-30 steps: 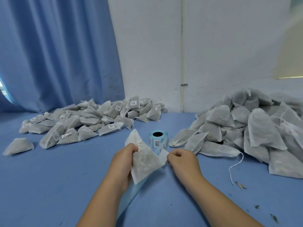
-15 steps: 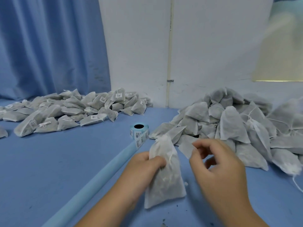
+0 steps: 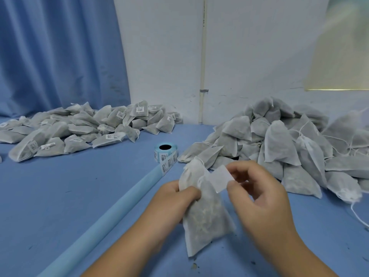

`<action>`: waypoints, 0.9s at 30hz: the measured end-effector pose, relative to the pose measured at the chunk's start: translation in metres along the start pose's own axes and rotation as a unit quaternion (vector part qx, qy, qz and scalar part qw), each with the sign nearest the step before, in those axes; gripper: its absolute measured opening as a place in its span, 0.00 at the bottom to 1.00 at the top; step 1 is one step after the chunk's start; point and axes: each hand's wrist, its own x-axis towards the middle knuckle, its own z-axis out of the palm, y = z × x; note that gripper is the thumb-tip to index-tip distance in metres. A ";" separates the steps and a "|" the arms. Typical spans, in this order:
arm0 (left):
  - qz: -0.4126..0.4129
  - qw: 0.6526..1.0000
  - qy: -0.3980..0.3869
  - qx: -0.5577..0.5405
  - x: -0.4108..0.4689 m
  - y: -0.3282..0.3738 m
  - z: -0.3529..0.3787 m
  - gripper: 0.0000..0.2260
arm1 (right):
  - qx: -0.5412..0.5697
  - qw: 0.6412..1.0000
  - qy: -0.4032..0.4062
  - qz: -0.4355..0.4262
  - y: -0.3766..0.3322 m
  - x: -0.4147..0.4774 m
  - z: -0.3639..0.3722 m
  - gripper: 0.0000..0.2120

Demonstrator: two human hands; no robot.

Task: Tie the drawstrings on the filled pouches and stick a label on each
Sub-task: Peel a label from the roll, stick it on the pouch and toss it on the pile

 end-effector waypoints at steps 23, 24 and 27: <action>0.101 0.985 0.069 0.122 -0.003 0.005 -0.007 0.09 | 0.082 0.939 -0.313 0.114 0.009 0.003 -0.015 0.18; 0.104 0.984 0.063 0.129 -0.003 0.006 -0.008 0.10 | 0.083 0.938 -0.316 0.117 0.009 0.003 -0.016 0.19; 0.105 0.985 0.035 0.130 -0.007 0.011 -0.012 0.15 | 0.084 0.938 -0.313 0.127 0.010 0.003 -0.017 0.19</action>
